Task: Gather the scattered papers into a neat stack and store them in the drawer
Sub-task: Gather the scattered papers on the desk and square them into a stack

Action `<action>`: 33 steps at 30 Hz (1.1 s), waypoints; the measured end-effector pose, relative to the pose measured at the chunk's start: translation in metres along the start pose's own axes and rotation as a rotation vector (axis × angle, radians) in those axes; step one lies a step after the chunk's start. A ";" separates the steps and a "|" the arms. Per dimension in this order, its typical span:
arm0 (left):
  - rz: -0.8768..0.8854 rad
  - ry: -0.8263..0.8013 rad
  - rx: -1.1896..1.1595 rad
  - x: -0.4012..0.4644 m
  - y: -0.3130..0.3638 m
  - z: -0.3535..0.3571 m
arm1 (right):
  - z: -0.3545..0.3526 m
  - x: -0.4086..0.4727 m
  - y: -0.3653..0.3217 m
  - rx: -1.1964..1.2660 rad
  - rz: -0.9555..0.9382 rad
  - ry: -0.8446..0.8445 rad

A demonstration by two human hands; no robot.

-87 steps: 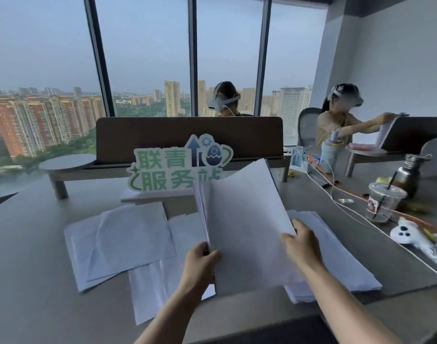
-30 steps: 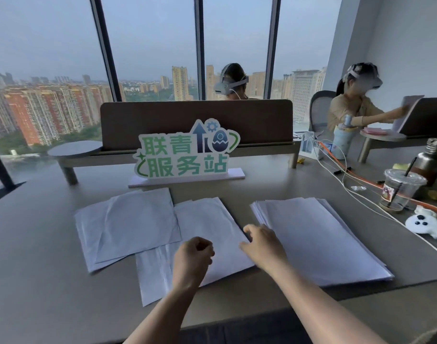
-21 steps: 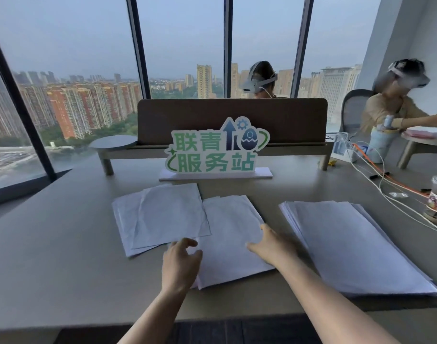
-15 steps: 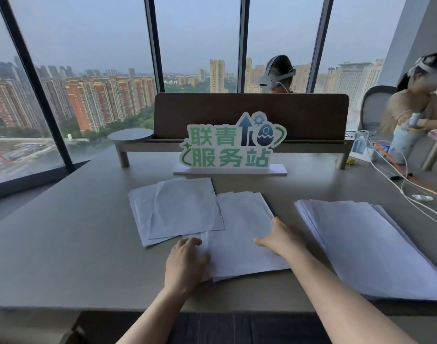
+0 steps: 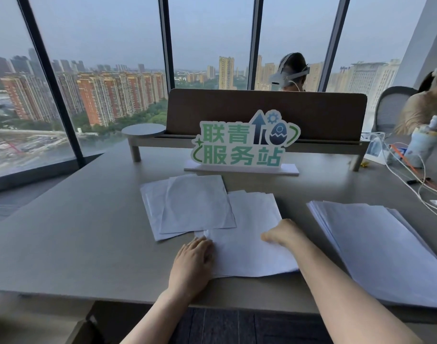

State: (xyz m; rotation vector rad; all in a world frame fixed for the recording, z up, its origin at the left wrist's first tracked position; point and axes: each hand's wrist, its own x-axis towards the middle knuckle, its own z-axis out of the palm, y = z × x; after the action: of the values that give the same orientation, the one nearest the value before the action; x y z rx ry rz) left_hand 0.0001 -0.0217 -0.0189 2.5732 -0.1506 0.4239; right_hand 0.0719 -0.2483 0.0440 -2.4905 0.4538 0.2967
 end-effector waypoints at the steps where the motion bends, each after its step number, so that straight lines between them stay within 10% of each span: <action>1: -0.003 0.006 -0.008 0.000 0.000 0.000 | 0.000 -0.001 -0.001 0.012 0.015 -0.006; 13: -0.071 0.036 -0.118 -0.005 0.005 -0.006 | 0.007 0.001 0.010 0.209 -0.078 0.028; 33: -0.257 0.041 -0.693 0.022 0.026 -0.032 | -0.068 -0.036 0.002 0.288 -0.343 0.773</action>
State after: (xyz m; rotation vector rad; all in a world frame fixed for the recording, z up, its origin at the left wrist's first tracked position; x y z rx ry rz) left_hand 0.0077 -0.0282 0.0264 1.8683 0.0457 0.2645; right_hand 0.0455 -0.2808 0.1084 -2.2611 0.3191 -0.8318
